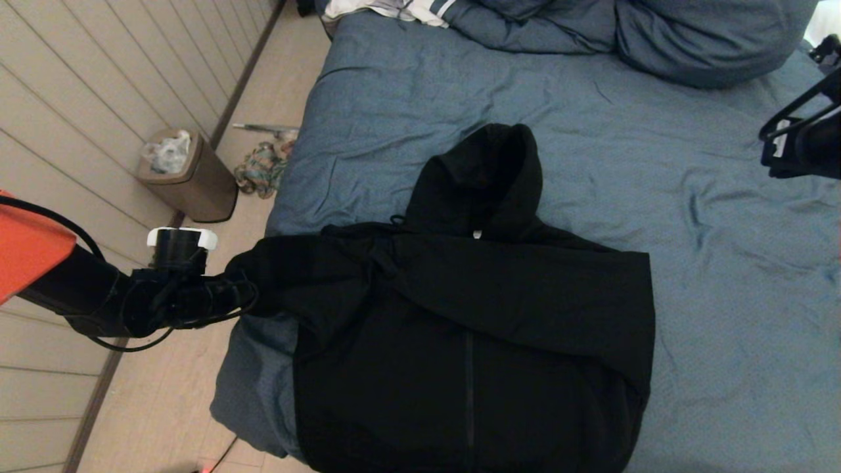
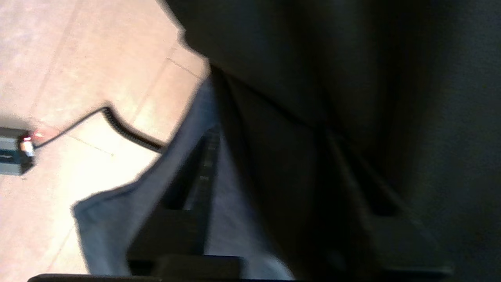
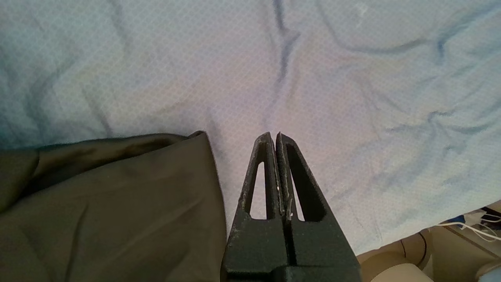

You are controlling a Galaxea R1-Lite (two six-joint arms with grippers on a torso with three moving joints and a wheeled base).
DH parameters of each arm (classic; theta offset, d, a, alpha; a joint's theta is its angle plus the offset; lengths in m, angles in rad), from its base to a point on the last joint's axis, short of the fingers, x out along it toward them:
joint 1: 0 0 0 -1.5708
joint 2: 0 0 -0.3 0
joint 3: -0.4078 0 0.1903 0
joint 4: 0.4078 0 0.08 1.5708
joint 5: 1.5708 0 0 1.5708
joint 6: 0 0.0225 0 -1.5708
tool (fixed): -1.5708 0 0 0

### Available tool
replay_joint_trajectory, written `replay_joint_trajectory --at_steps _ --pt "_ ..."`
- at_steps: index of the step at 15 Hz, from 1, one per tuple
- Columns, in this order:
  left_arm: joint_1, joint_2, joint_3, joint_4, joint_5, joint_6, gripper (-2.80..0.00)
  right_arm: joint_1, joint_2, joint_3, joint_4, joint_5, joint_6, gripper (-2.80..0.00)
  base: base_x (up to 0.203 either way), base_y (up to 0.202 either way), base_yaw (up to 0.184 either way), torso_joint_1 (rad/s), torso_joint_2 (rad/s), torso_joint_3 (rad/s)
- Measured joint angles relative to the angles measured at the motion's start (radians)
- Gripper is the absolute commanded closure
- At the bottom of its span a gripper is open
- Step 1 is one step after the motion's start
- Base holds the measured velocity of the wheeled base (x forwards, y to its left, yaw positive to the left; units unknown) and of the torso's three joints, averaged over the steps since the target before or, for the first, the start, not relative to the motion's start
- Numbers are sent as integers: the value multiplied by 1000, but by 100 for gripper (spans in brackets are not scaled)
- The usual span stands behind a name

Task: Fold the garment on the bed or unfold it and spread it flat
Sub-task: Fold the black sweatshirt

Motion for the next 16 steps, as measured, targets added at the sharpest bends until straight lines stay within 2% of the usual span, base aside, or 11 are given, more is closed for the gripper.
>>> replay_joint_trajectory --at_steps 3,5,12,16 --pt "-55 -46 -21 72 2 -41 0 0 -1 0 1 -2 -1 0 0 0 0 0 0 0" --pt "-78 -57 -33 74 26 -45 0 -1 -5 0 1 -4 -3 0 0 0 0 0 0 0" --pt "-69 -90 -68 73 49 -51 0 3 -10 0 5 -1 -1 0 0 0 0 0 0 0" --pt "-52 -215 -94 89 77 -64 0 6 -11 2 8 -2 -1 0 0 0 0 0 0 0"
